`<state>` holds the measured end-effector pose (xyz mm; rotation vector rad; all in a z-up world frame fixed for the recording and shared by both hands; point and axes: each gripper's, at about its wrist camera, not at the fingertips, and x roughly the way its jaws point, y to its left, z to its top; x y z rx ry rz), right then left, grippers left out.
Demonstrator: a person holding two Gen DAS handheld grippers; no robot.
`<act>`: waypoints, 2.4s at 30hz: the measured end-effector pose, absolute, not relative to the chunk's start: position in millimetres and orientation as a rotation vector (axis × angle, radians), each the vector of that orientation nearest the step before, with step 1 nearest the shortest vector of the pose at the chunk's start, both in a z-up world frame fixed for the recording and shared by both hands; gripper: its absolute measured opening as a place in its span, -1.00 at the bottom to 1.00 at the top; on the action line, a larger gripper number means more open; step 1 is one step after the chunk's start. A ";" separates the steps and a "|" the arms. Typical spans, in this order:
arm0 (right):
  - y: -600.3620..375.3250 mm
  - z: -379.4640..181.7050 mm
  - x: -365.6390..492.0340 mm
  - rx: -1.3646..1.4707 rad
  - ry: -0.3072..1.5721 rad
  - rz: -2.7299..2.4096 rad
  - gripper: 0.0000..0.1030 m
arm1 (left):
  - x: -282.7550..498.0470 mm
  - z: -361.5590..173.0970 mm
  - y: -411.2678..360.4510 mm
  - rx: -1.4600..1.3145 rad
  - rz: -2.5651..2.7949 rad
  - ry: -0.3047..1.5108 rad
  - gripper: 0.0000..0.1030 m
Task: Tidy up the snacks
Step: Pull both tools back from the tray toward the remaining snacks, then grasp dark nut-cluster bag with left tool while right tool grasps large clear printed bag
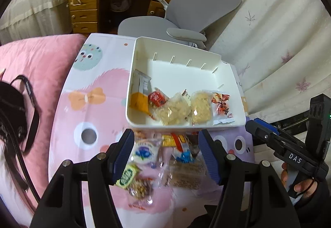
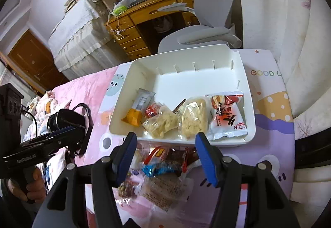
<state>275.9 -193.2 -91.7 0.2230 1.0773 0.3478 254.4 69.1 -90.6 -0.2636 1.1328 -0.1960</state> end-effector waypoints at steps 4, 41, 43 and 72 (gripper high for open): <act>-197.0 -90.0 264.3 0.203 1.074 0.390 0.16 | 229.4 -90.3 68.4 -0.286 -0.140 1.124 0.22; -155.5 -180.9 221.6 -0.166 1.144 0.640 0.18 | 144.6 -195.7 74.4 -0.187 0.062 1.300 0.60; -152.5 -183.6 219.5 -0.200 1.130 0.658 0.18 | 151.4 -203.8 71.7 -0.185 0.048 1.335 0.60; -107.3 -228.8 204.5 -0.489 1.078 0.790 0.52 | 224.5 -294.4 59.2 -0.293 0.011 1.668 -0.06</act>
